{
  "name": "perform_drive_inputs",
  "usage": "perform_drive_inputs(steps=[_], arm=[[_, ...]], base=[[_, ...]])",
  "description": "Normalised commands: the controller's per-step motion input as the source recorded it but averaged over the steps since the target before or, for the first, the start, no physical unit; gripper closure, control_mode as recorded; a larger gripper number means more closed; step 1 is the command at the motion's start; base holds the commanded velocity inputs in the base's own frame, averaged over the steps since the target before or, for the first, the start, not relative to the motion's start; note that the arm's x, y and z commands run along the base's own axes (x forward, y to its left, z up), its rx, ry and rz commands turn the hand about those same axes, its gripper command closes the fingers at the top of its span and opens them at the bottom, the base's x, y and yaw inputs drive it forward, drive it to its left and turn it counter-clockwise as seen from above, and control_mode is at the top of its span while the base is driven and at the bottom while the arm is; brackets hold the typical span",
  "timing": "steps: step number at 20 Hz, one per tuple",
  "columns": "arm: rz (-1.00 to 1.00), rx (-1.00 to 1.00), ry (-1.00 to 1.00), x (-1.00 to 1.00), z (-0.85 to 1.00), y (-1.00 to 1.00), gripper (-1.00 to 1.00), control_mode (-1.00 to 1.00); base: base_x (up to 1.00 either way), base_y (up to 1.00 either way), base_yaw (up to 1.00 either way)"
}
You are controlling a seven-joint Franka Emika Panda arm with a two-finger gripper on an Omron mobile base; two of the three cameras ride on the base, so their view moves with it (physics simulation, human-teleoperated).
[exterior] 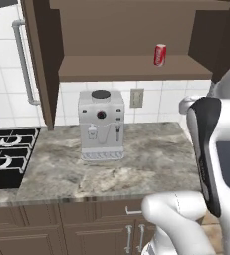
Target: Sort all alcoholic drinks to one cabinet, and non-alcoholic drinks to the other.
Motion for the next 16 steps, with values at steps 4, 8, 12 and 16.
perform_drive_inputs(steps=[4, 8, 12, 16], arm=[[0.03, 0.02, 0.03, -0.84, 0.00, 0.02, -1.00, -1.00], [0.04, 0.00, 0.00, -0.42, 0.03, 0.05, -1.00, -1.00], [0.00, 0.00, 0.00, -0.06, 0.00, 0.00, -1.00, 1.00], [0.00, 0.00, 0.00, 0.00, 0.00, 0.00, -1.00, 1.00]], base=[[0.00, 0.00, 0.00], [0.00, 0.00, 0.00], [-0.41, 0.00, 0.00], [-0.97, 0.00, -0.15]])
